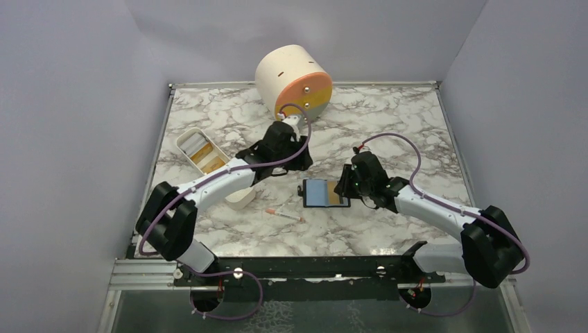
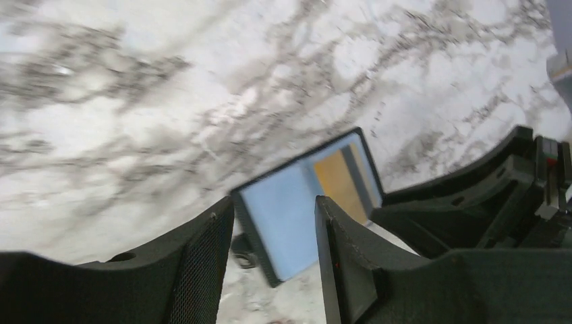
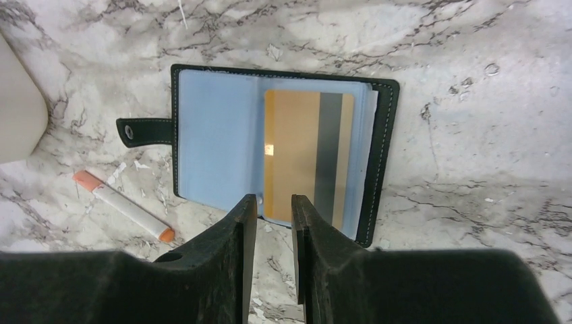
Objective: Put the credit cards into the card holder
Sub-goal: Pick up the credit card from the storage box.
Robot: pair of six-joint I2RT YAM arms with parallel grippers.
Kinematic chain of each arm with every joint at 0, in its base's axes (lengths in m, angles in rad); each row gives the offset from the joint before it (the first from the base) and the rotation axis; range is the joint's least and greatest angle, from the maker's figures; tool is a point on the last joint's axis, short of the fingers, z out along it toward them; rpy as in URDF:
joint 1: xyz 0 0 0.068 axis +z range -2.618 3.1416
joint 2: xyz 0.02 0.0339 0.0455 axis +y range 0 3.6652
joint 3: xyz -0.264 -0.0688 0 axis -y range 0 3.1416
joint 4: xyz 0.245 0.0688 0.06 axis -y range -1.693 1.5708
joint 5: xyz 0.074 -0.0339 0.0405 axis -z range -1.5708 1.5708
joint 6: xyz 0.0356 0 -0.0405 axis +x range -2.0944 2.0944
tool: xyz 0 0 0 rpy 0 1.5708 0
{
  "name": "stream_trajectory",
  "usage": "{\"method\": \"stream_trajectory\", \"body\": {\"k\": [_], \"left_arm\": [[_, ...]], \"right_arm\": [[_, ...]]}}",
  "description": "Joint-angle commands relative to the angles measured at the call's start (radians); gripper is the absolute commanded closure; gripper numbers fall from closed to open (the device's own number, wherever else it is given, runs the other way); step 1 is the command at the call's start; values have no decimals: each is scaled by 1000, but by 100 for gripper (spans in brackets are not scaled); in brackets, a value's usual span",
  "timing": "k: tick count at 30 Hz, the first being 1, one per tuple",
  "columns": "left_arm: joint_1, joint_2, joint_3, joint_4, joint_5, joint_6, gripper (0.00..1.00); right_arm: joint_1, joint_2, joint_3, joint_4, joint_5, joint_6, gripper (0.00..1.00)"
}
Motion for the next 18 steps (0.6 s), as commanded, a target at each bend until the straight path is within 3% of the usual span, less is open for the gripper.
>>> {"method": "stream_trajectory", "body": {"k": [1, 9, 18], "left_arm": [[117, -80, 58, -203, -67, 190, 50], [304, -155, 79, -276, -247, 474, 54], [561, -154, 82, -211, -263, 707, 54]], "right_arm": [[2, 25, 33, 51, -66, 0, 73], [2, 45, 36, 76, -103, -11, 73], [2, 24, 5, 75, -90, -36, 73]]}}
